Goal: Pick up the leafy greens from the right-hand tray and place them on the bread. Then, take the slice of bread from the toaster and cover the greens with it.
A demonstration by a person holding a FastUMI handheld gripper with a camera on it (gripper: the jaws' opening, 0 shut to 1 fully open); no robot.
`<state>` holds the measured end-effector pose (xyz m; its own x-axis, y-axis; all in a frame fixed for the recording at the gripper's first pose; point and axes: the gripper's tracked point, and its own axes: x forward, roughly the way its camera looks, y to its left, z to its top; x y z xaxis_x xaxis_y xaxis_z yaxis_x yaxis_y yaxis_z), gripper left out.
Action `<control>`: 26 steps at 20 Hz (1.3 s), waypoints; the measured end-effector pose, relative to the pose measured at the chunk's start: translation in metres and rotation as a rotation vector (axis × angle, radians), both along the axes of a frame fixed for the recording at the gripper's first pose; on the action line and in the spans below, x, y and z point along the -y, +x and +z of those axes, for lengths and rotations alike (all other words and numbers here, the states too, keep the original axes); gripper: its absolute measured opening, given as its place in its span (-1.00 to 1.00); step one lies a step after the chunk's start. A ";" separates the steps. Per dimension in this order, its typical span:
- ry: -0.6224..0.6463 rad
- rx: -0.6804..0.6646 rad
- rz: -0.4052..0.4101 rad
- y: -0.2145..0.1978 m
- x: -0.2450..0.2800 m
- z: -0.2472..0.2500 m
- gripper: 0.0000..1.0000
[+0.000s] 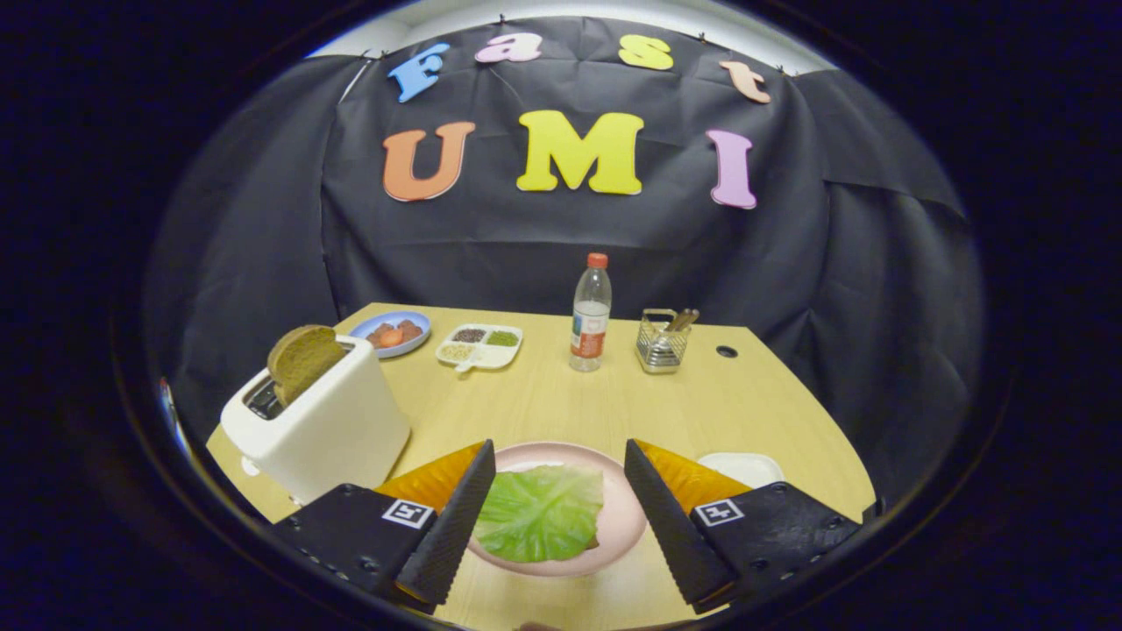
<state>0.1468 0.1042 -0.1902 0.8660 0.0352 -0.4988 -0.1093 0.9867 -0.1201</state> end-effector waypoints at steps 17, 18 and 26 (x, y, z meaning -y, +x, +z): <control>0.116 -0.042 0.181 0.010 -0.196 0.021 0.88; 0.121 -0.075 0.188 0.011 -0.205 0.013 0.88; 0.137 -0.201 0.116 0.025 -0.238 -0.009 0.48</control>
